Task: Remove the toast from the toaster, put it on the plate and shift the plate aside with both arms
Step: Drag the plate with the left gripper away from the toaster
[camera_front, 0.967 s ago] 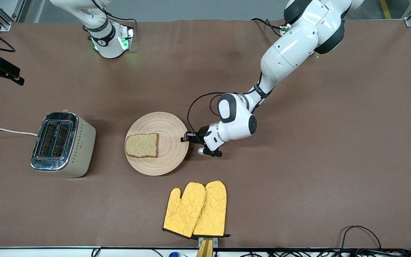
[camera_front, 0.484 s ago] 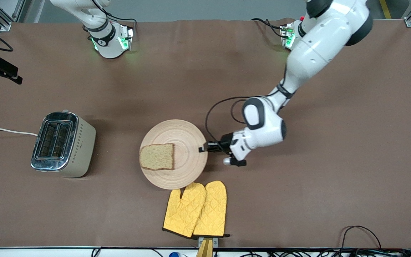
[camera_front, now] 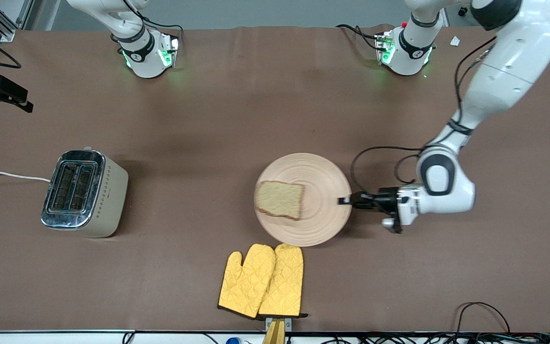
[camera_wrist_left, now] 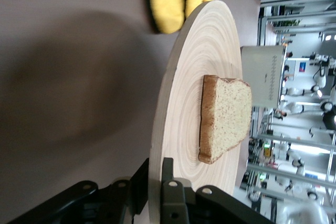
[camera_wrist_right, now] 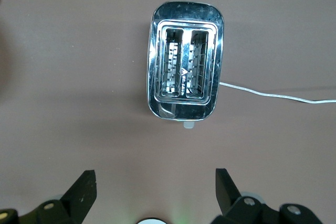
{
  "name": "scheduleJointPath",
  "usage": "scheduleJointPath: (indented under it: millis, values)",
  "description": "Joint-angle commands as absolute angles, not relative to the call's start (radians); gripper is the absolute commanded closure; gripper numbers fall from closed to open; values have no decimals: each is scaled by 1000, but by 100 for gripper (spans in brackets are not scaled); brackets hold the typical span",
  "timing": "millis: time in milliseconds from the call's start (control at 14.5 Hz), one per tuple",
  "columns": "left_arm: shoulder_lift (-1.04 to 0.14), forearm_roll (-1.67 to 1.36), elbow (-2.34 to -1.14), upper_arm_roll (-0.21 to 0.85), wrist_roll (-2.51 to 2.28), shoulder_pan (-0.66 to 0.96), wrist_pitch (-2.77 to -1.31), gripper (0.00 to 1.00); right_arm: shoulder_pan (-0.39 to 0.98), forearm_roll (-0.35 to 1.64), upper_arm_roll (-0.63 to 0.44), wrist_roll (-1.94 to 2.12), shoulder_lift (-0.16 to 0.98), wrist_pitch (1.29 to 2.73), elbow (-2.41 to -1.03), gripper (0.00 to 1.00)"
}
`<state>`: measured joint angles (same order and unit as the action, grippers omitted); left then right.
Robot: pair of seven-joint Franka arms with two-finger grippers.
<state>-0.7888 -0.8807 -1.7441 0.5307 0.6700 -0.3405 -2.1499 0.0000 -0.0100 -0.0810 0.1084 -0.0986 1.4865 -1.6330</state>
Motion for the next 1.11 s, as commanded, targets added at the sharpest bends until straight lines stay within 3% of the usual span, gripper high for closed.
scheduleJointPath:
  millis: [0, 553, 1037]
  values:
    - [-756, -763, -1773, 555, 705, -500, -2040, 100, 2, -17, -69, 101, -115, 1474, -1637, 0]
    - [-821, -607, -1723, 543, 817, -753, -1930, 100, 5, -17, -66, 107, -115, 1473, -1637, 0]
    - [-887, -595, -1684, 483, 841, -779, -1928, 97, 8, -17, -57, 100, -117, 1471, -1635, 0]
